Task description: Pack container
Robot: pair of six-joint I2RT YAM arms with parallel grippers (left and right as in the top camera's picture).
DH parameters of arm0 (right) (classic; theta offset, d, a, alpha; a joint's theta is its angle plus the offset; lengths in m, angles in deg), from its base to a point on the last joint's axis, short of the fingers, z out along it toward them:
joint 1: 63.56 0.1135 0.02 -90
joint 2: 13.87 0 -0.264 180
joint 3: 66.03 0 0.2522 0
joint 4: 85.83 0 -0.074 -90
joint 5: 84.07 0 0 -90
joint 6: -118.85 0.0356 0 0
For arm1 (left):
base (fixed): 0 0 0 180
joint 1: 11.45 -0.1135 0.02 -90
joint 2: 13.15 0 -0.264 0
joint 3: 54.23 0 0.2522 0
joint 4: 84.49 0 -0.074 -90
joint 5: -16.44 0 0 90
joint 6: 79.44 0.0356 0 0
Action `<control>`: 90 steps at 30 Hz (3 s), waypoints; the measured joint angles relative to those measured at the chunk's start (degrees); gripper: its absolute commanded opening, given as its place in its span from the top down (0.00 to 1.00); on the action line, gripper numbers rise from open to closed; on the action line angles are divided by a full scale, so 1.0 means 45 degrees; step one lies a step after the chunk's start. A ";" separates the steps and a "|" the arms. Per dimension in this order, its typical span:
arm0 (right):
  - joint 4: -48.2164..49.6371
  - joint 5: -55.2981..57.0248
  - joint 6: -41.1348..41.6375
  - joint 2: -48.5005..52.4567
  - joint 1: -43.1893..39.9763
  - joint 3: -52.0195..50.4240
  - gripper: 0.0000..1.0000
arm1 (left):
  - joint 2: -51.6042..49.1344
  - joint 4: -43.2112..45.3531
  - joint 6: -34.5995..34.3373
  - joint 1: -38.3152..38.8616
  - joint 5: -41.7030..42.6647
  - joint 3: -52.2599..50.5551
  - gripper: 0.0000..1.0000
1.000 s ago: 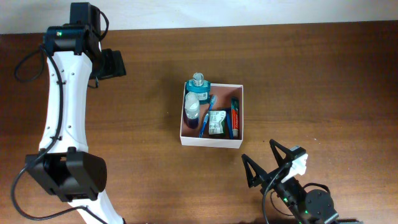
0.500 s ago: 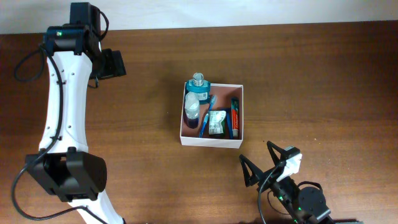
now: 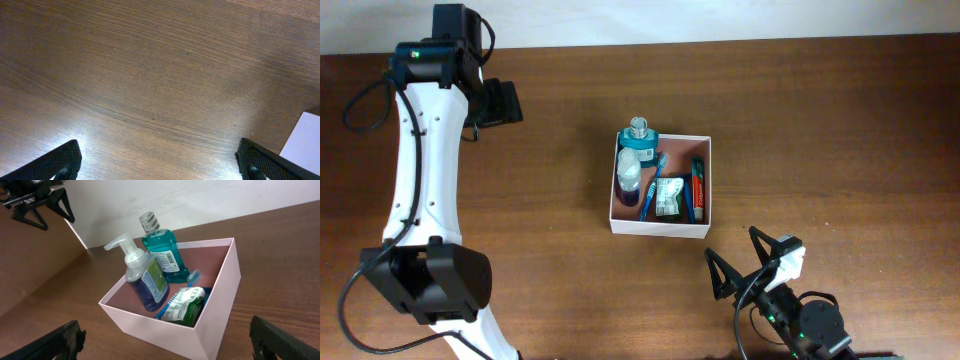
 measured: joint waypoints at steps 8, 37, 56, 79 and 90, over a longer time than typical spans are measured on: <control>0.0000 0.0000 0.0000 -0.0005 -0.0034 0.0000 0.02 | 0.0000 0.0000 0.0000 0.0000 0.0000 0.0000 0.01; 0.0005 0.0097 -0.0005 -0.0005 -0.2351 0.0000 0.02 | 0.0000 0.0000 0.0000 0.0000 0.0005 0.0000 0.01; 0.0000 0.0097 -0.0005 -0.0005 -0.2351 0.0000 0.02 | 0.7868 0.0005 0.0000 0.0952 0.0000 0.0029 0.00; 0.0005 0.0097 0.0000 -0.0005 -0.2351 0.0000 0.02 | 1.5713 -0.0636 0.0000 0.0952 0.0000 -0.1545 0.01; 0.0024 0.0097 -0.0005 -0.0015 -0.2356 0.0000 0.02 | 1.8554 -0.0107 0.0000 0.0952 -0.0010 -0.9054 0.01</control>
